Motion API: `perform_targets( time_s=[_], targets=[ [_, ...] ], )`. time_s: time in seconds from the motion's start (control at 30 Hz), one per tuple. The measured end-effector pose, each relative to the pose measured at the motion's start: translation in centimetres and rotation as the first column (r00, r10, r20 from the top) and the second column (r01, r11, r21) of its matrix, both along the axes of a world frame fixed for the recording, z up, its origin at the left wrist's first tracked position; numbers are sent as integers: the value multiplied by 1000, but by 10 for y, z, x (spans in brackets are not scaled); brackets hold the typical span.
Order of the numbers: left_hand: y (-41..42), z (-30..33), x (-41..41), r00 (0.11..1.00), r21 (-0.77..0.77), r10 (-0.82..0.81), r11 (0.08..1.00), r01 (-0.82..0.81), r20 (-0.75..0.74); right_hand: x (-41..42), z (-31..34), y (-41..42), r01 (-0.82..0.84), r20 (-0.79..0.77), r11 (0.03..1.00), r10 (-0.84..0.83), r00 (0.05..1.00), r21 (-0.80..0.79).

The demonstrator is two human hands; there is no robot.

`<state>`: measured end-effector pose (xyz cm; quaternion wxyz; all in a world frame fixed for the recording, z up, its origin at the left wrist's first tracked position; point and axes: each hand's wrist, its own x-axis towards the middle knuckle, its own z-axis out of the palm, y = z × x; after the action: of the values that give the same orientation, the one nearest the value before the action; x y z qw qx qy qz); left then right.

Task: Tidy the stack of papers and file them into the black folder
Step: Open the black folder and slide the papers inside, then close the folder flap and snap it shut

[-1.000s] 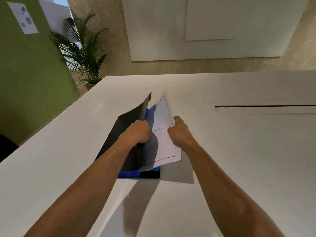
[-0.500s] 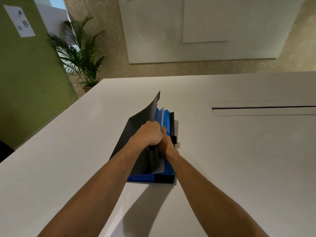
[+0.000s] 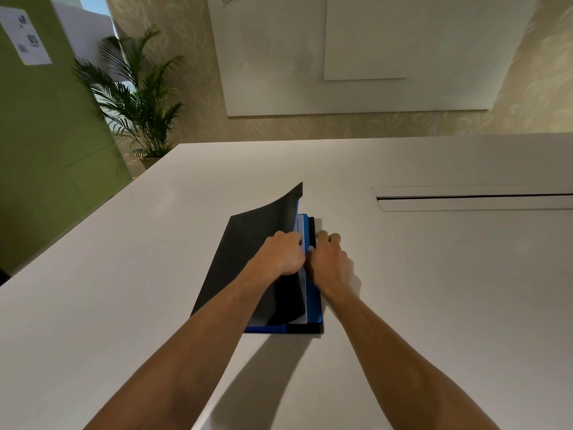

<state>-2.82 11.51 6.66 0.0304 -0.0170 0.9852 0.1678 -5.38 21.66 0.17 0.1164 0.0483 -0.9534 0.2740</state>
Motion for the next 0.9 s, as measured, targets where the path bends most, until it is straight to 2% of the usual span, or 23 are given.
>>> perform_targets(
  time_s=[0.1, 0.23, 0.37, 0.43, 0.63, 0.7, 0.83, 0.9],
  targets=[
    [2, -12, -3, 999, -27, -39, 999, 39, -4, -1, -8, 15, 64, -11, 996, -65, 998, -65],
    [4, -31, -5, 990, -178, -101, 981, 83, -95, -1, -17, 23, 99, 21, 978, -96, 995, -183],
    [7, -51, -4, 966, -379, -168, 922, 83, -198, 2, -21, 24, 35, 38, 943, -24, 999, -331],
    [5, -58, -1, 962, -439, -192, 894, 91, -193, 3, -26, 26, -3, 17, 951, 8, 1000, -310],
    [-15, -69, -1, 958, -382, -228, 912, 148, -174, 6, -34, 30, -125, -63, 974, 115, 991, -190],
    [-23, -69, -1, 948, -316, -258, 929, 190, -186, 5, -34, 29, -163, -84, 976, 152, 985, -148],
    [-43, -77, 1, 920, -108, -258, 966, 236, -294, 3, -39, 23, -184, -107, 983, 183, 977, 0],
    [-46, -86, 2, 897, -73, -246, 969, 236, -368, 3, -41, 24, -194, -105, 979, 200, 974, 62]
  ],
)
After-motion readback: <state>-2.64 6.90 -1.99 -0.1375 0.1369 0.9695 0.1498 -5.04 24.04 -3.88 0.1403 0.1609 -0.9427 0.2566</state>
